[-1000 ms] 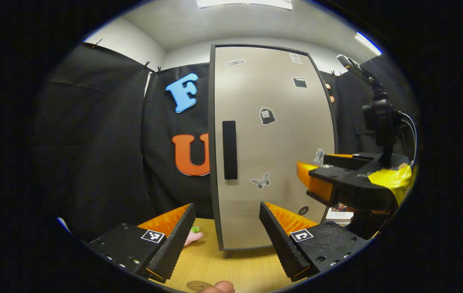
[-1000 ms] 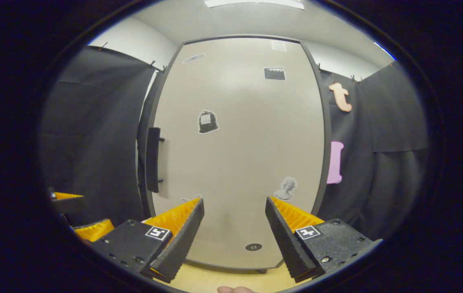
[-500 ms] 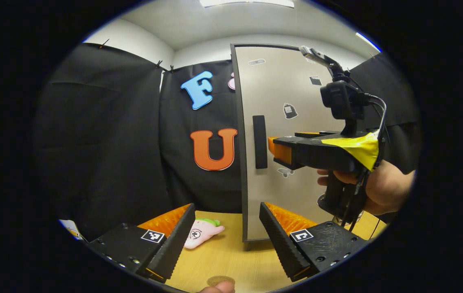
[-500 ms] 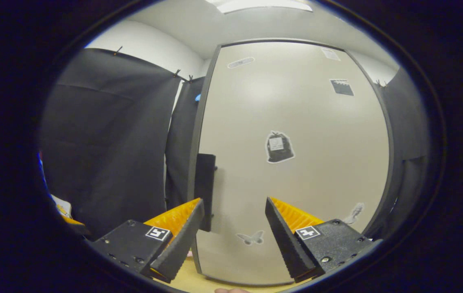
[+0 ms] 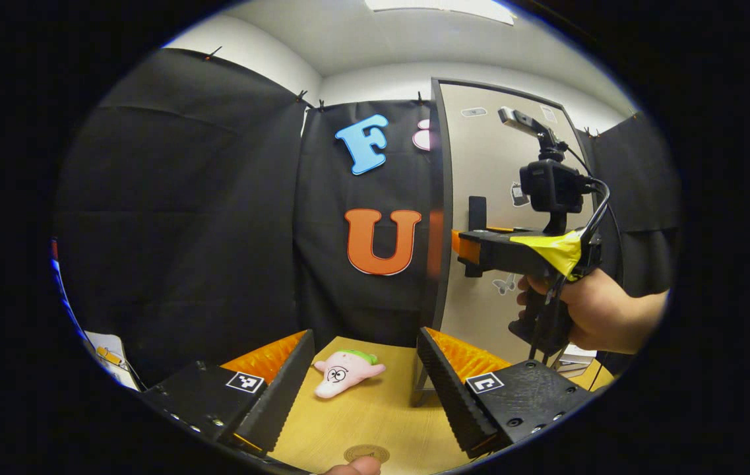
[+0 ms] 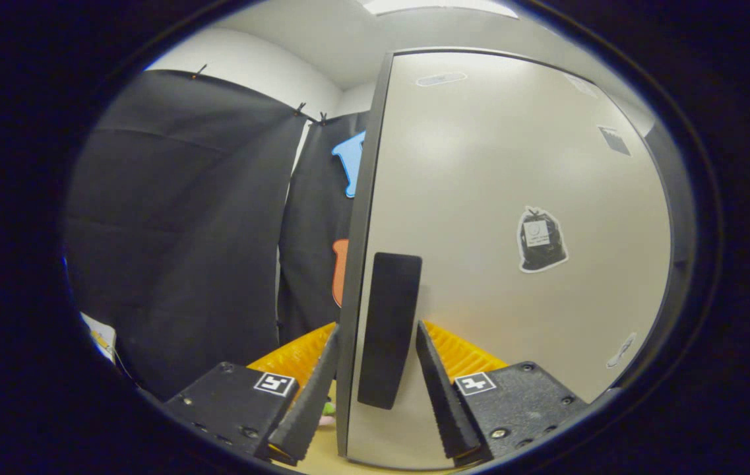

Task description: Open the cabinet door with the right hand, grasp the bottle in the cabinet with the left hand and place it on the coaster, then close the cabinet door with the right hand.

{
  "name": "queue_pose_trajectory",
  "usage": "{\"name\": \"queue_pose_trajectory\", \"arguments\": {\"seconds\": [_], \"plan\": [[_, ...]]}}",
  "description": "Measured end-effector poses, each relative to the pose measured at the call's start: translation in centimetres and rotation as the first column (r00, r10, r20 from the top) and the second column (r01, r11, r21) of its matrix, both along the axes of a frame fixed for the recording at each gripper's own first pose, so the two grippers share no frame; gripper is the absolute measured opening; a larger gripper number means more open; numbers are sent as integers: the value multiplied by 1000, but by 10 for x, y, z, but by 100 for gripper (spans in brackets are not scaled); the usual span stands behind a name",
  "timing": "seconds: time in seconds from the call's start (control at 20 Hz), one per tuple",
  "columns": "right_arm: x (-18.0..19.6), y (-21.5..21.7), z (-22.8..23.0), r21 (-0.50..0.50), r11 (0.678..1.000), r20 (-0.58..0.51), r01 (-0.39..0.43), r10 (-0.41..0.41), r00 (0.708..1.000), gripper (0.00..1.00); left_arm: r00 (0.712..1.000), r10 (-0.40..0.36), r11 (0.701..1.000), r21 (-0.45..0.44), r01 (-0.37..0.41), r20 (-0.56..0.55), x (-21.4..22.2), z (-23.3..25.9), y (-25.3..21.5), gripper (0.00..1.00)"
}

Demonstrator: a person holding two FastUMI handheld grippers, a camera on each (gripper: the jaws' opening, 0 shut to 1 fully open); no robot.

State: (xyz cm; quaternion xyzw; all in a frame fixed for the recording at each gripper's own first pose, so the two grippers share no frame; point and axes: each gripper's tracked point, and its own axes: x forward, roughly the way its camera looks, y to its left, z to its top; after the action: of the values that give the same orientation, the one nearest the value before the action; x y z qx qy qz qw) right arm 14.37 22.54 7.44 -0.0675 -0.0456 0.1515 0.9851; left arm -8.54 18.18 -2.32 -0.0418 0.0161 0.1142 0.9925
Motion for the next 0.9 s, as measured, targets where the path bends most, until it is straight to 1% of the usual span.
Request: {"name": "queue_pose_trajectory", "arguments": {"seconds": [0.05, 0.1, 0.15, 0.2, 0.25, 0.3, 0.35, 0.45, 0.55, 0.6, 0.7, 0.8, 0.9], "plan": [[2, -1, 2, 17, 1000, 17, 12, -12, 1000, 54, 1000, -1, 1000, 4, 1, 0, -1, 1, 2, 95], [2, -1, -2, 34, 999, -2, -1, 1, 1000, 49, 1000, 4, 1000, 13, -4, 4, -3, 2, 5, 95], [3, 0, -5, 58, 998, -38, -21, 23, 999, 42, 1000, -2, 1000, 10, 2, 16, -4, 3, 6, 95], [1, 0, -7, 76, 996, -69, -38, 43, 997, 41, 999, -21, 1000, -9, 21, 36, -6, 6, 5, 95], [-1, -3, -10, 90, 995, -101, -52, 61, 993, 35, 998, -43, 998, -33, 45, 55, -6, 9, 1, 95], [2, -1, -11, 87, 994, -128, -71, 81, 988, 35, 996, -59, 997, -49, 63, 68, -6, 13, -2, 95], [2, -2, -11, 76, 994, -144, -83, 93, 985, 31, 995, -67, 996, -50, 70, 73, -6, 15, -5, 95], [-2, -2, -13, 48, 993, -172, -108, 114, 978, 28, 996, -61, 998, -24, 63, 59, -5, 12, 0, 95], [-6, -2, -14, 56, 991, -180, -120, 129, 975, 24, 995, -79, 996, -23, 81, 65, -5, 11, -3, 95], [-8, -3, -14, 61, 991, -179, -123, 132, 975, 25, 993, -96, 995, -28, 98, 62, -5, 10, -7, 95], [-16, -5, -15, 30, 993, -173, -118, 121, 977, 24, 991, -121, 992, -26, 123, 64, -9, 8, -13, 95], [-28, -5, -15, 19, 992, -176, -124, 125, 976, 23, 990, -115, 993, -24, 117, 83, -14, 8, -11, 95], [-44, -6, -14, 3, 990, -179, -144, 142, 974, 23, 989, -117, 992, -44, 121, 91, -19, 0, -14, 95]]}}
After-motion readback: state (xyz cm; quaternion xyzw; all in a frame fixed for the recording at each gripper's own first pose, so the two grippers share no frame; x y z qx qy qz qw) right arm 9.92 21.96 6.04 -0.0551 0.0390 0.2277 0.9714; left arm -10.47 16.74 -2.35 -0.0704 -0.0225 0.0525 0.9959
